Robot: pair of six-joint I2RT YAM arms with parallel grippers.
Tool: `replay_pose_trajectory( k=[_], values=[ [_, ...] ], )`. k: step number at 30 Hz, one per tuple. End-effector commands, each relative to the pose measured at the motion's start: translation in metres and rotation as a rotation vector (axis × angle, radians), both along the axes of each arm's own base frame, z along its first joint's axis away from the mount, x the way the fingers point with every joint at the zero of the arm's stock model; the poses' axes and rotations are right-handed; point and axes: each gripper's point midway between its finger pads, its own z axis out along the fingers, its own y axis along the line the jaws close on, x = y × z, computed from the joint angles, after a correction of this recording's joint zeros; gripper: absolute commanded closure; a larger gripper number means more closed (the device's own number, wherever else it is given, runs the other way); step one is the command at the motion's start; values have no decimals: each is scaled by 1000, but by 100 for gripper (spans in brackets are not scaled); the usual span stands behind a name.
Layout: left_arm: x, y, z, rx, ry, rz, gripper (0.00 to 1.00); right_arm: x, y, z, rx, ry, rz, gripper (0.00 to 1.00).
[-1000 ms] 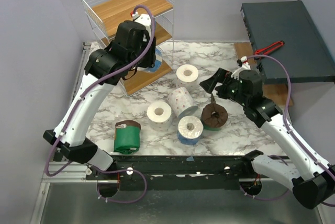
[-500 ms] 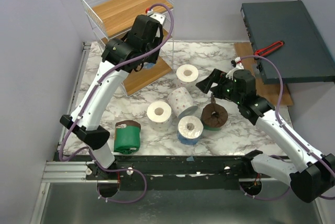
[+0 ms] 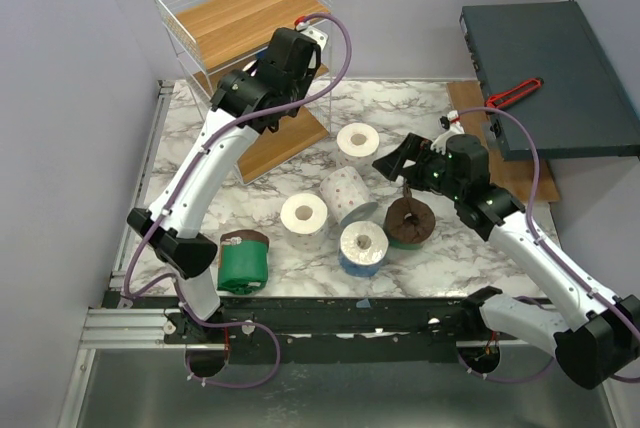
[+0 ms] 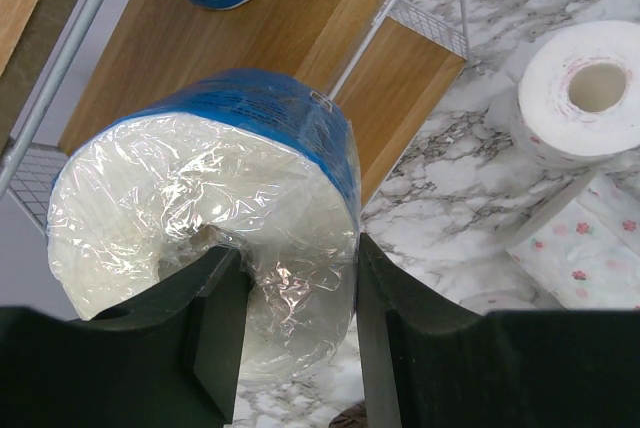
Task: Place and organize the paper towels onto the shelf
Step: Place the paper towel on the shelf.
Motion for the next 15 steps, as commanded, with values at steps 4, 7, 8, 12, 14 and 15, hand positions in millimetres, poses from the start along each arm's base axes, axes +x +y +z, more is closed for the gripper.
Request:
replay_pose_trajectory(
  k=[4, 7, 8, 12, 14, 15],
  values=[
    [18, 19, 27, 52, -108, 69, 78, -9, 4, -2, 9, 11, 36, 7],
    [19, 22, 30, 51, -121, 82, 74, -10, 4, -3, 10, 14, 37, 8],
    [21, 25, 30, 61, -125, 96, 73, -10, 4, -3, 9, 14, 37, 8],
    [25, 31, 30, 65, -129, 117, 73, -11, 3, -3, 10, 14, 35, 8],
    [26, 33, 29, 67, -127, 121, 73, -11, 3, -2, 9, 14, 32, 8],
    [28, 34, 28, 69, -126, 124, 73, -11, 3, -2, 9, 15, 33, 8]
  ],
)
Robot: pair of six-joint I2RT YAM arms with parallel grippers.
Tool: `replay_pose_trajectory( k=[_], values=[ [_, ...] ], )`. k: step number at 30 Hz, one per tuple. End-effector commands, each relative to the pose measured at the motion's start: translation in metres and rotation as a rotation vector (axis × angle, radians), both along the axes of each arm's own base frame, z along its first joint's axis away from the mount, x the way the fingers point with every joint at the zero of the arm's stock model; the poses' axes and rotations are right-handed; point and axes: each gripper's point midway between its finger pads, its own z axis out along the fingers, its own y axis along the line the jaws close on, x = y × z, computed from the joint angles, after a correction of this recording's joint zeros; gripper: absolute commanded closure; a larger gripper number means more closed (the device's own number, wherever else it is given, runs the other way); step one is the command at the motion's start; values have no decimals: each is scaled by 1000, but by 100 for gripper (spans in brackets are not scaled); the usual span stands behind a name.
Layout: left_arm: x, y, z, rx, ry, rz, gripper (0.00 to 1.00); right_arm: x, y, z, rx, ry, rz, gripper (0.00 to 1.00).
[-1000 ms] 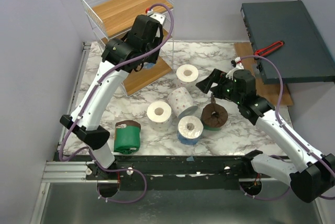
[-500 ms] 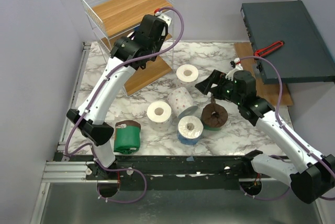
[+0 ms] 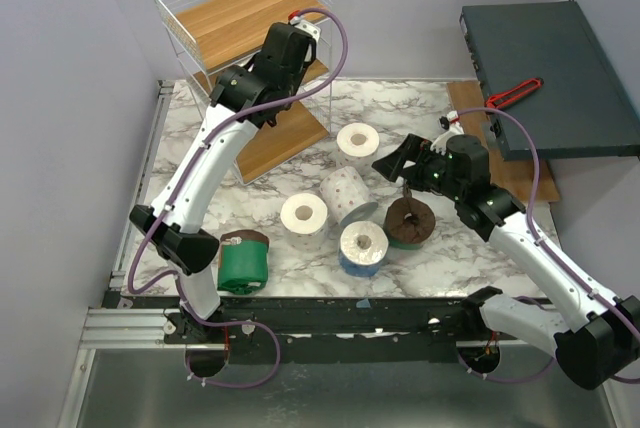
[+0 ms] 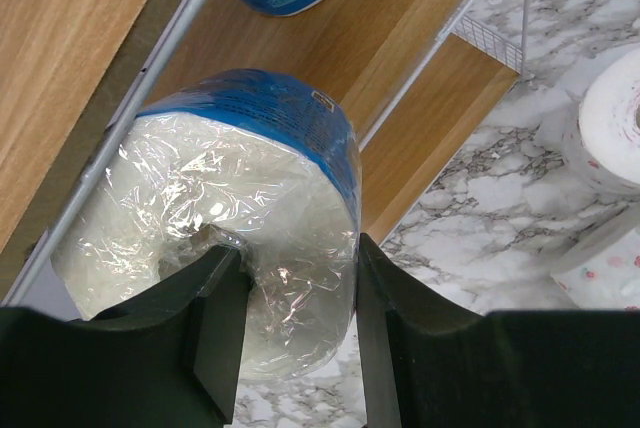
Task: Place and organize the paper towels onto the shelf
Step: Place the paper towel on the shelf.
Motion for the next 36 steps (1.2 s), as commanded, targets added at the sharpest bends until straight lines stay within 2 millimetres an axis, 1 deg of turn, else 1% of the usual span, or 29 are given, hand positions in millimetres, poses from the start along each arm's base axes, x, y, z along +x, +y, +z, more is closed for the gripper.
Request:
replay_pose_trajectory(
  k=[1, 6, 13, 16, 24, 27, 36],
  values=[
    [10, 15, 26, 5, -94, 59, 72, -8, 1, -2, 3, 14, 19, 8],
    [15, 17, 21, 6, -88, 72, 67, -9, 0, -2, 2, 13, 16, 8],
    [20, 16, 14, 10, -75, 76, 64, -10, -1, -2, -4, 11, 12, 8],
    [20, 15, 12, 12, -70, 74, 58, -10, -2, -2, -7, 10, 10, 8],
    [23, 19, 10, 18, -76, 91, 53, -11, -3, -3, -7, 10, 9, 8],
    [25, 22, 6, 26, -70, 105, 53, -12, -4, -1, -12, 7, 6, 8],
    [34, 34, 4, 71, -94, 168, 54, -15, -8, -1, -19, 2, -1, 8]
  ],
)
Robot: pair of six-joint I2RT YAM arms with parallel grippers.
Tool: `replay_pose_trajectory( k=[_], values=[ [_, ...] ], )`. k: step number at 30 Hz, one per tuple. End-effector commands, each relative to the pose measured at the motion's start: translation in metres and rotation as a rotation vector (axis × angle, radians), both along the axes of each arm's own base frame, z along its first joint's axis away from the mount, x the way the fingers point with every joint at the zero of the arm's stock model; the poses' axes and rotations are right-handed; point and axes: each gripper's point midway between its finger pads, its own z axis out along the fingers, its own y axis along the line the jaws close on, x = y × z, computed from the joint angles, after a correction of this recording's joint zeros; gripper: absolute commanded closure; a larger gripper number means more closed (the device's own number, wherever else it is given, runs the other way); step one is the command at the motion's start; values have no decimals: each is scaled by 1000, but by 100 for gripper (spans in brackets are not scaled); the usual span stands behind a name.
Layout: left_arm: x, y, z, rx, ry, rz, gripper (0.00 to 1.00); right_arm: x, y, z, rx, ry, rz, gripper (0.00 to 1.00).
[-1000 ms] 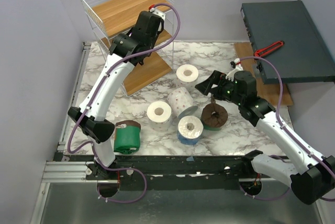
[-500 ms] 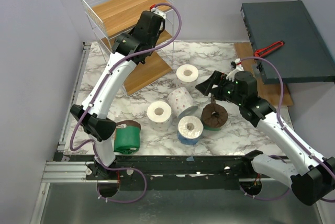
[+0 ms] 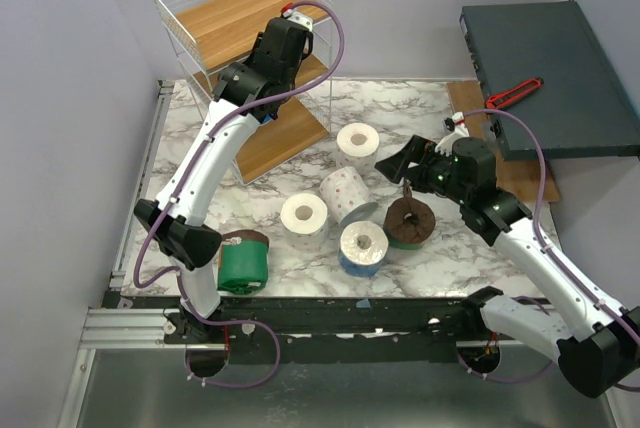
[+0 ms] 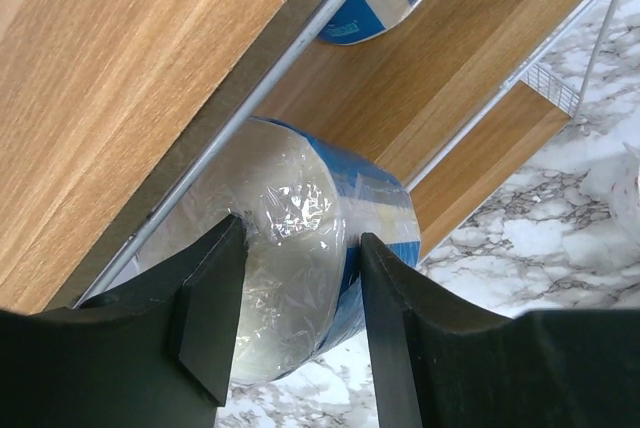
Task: Place and organize the paper towels onto the shelf
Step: Place the paper towel on the shelf.
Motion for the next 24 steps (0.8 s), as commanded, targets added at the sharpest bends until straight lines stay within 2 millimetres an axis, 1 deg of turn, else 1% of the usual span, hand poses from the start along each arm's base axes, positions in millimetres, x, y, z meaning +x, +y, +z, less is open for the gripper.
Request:
replay_pose_trajectory(
  k=[1, 6, 13, 18, 24],
  values=[
    [9, 14, 2, 53, -32, 71, 54, -8, -4, -10, -28, 20, 0, 8],
    [19, 15, -5, 81, -46, 90, 54, -9, -6, -10, -32, 19, -3, 8],
    [29, 14, -8, 102, -63, 110, 54, -10, -7, -9, -39, 20, -4, 8],
    [22, 10, -7, 79, -56, 96, 52, -9, -7, -6, -40, 15, -7, 8],
    [10, 8, 7, 72, -85, 80, 50, -6, -5, -5, -39, 15, -3, 8]
  ],
)
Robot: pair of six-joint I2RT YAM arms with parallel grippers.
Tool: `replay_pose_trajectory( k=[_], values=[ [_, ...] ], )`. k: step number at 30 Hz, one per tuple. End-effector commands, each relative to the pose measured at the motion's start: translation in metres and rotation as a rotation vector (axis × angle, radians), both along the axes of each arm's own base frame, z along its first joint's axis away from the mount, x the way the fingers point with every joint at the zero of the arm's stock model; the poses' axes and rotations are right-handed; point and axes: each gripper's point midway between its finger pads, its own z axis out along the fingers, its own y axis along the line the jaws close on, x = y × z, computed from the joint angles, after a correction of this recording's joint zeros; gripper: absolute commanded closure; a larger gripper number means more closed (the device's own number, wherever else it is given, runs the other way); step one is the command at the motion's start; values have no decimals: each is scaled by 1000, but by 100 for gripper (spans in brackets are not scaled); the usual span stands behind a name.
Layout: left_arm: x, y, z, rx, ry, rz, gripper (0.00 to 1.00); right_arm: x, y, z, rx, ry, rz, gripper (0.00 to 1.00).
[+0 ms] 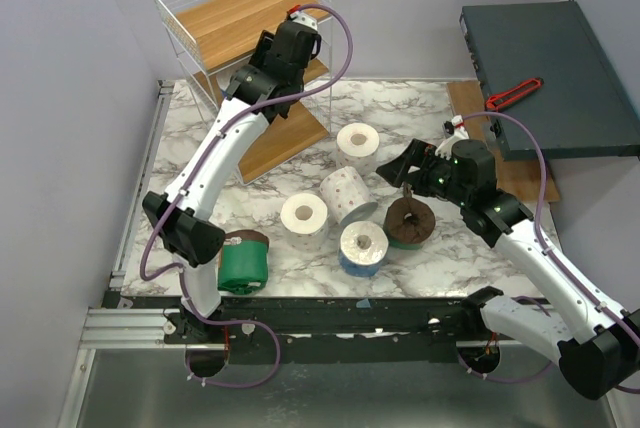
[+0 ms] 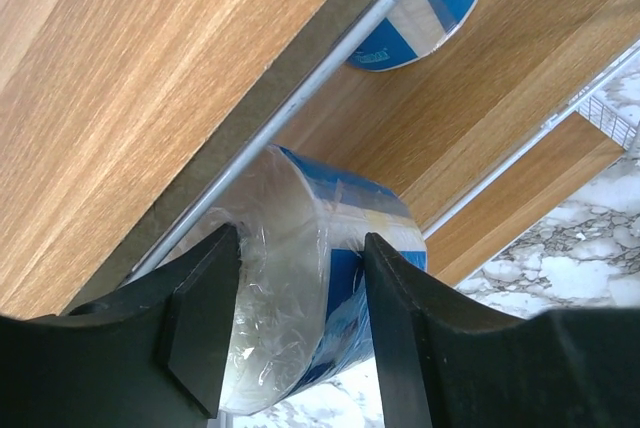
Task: Place and organize the paper towels onto the shelf
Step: Place the paper towel on the shelf.
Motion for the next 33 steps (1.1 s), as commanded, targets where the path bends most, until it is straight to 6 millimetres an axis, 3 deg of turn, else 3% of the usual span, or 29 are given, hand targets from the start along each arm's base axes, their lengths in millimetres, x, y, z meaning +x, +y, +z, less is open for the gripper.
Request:
replay_pose_trajectory(
  k=[1, 12, 22, 33],
  values=[
    [-14, 5, 16, -1, -33, 4, 49, 1, -2, 3, -17, -14, -6, 8],
    [-31, -3, 31, 9, -72, -25, 45, 0, -2, 7, -8, -19, -5, 8],
    [-18, 13, 1, 72, -24, 32, 46, -5, -6, 12, -6, -32, -16, 8],
    [-1, 35, 1, 83, -65, 106, 46, -6, -7, 11, -11, -32, -17, 8]
  ],
)
